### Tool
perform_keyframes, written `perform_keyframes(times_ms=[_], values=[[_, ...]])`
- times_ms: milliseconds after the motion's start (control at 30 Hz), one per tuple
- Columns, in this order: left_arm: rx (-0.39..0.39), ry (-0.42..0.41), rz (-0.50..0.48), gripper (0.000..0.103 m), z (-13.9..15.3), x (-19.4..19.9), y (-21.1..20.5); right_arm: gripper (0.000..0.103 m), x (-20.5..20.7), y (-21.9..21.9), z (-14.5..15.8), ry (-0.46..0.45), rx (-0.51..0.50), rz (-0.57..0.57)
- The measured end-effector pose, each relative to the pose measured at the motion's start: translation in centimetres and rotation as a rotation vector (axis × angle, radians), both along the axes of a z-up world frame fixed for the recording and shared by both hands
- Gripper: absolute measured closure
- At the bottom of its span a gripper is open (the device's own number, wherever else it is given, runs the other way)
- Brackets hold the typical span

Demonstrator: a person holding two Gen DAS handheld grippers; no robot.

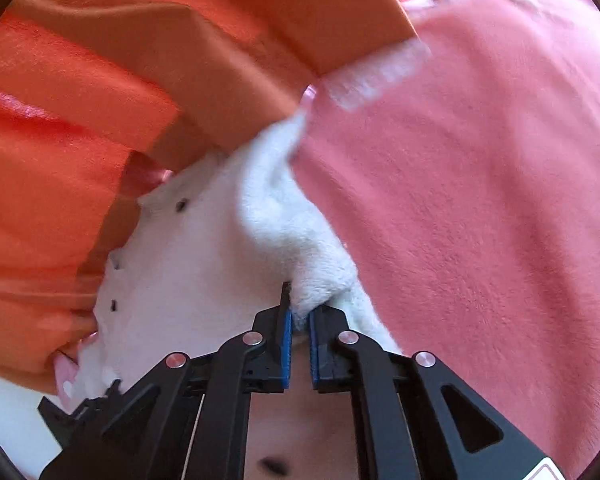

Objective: Fold small clothes

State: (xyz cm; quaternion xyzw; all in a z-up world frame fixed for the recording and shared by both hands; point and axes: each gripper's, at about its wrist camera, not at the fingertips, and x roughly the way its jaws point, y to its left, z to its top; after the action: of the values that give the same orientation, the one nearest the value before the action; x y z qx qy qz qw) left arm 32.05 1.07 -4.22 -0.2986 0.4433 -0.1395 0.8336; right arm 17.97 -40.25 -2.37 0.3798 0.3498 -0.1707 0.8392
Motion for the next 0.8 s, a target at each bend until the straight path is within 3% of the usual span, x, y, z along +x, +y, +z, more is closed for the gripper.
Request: perform_keyframes(times_ms=[33, 100, 133, 233, 300, 367, 400, 600, 700, 733, 800], values=[[0.0, 0.002, -0.004, 0.095, 0.0, -0.1, 0.1, 0.094, 0.5, 0.5, -0.2, 0.068, -0.063, -0.009], [-0.03, 0.012, -0.013, 0.094, 0.3, -0.6, 0.6, 0.094, 0.8, 0.8, -1.7, 0.153, -0.075, -0.013], [-0.043, 0.017, -0.014, 0.092, 0.5, -0.9, 1.0, 0.095, 0.4, 1.2, -1.4, 0.144, -0.078, -0.043], [-0.04, -0.003, 0.012, 0.092, 2.2, -2.2, 3.9, 0.08, -0.1, 3.4, 1.1, 0.147, -0.144, -0.03], [-0.038, -0.024, 0.068, 0.078, 3.4, -3.0, 7.9, 0.079, -0.8, 5.7, 2.2, 0.111, -0.176, 0.011], [-0.01, -0.016, 0.171, 0.05, 4.0, -3.4, 12.1, 0.074, -1.1, 7.8, 2.7, 0.085, -0.17, 0.081], [0.011, -0.005, 0.257, 0.049, 4.2, -3.6, 15.2, 0.074, -1.1, 8.7, 2.8, 0.076, -0.165, 0.11], [0.099, 0.075, 0.596, 0.049, 3.3, -2.4, 29.5, 0.067, -0.2, 12.6, 3.0, 0.079, -0.216, 0.22], [0.049, 0.091, 0.721, 0.049, 2.3, -1.7, 34.4, 0.067, 0.1, 13.4, 2.4, 0.104, -0.225, 0.242], [0.025, 0.089, 0.724, 0.052, 2.0, -1.4, 34.9, 0.067, 0.3, 13.5, 2.1, 0.114, -0.225, 0.245], [-0.001, 0.079, 0.708, 0.072, 1.5, -0.2, 35.5, 0.067, 0.3, 13.7, 2.1, 0.121, -0.225, 0.248]])
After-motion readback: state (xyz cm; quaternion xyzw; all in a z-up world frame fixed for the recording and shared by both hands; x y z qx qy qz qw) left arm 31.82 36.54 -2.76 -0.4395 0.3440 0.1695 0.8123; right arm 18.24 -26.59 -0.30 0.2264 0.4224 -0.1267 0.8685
